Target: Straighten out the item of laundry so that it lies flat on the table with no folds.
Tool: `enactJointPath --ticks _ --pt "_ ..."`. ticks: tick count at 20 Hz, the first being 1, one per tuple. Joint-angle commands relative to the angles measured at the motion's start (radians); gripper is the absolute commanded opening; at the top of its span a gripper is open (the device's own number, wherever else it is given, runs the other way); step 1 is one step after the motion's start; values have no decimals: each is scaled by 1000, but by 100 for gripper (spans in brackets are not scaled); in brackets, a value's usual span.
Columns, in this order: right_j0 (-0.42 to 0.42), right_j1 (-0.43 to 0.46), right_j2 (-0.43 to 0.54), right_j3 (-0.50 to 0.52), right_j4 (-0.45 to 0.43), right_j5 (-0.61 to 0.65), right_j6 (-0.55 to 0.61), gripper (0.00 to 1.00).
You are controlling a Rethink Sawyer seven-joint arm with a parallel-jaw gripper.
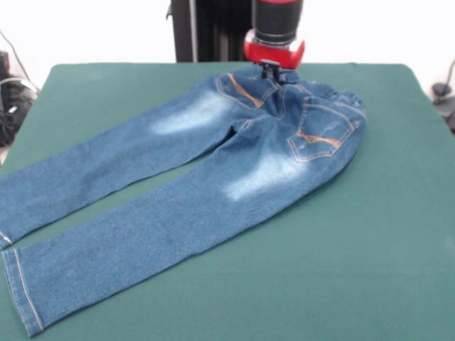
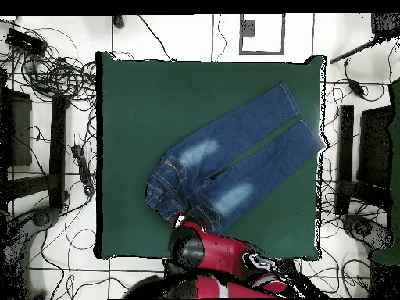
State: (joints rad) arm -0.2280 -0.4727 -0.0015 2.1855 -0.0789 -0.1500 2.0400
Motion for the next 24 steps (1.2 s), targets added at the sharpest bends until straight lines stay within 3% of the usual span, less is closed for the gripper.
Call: enactJointPath --ticks 1,7,12,24 --pt "-61 1 54 12 -50 -42 130 0" --pt "-91 78 1 62 -160 -178 151 0" --pt "-82 155 -36 64 -203 -267 166 0" --pt "4 224 -19 162 -144 -415 233 0"
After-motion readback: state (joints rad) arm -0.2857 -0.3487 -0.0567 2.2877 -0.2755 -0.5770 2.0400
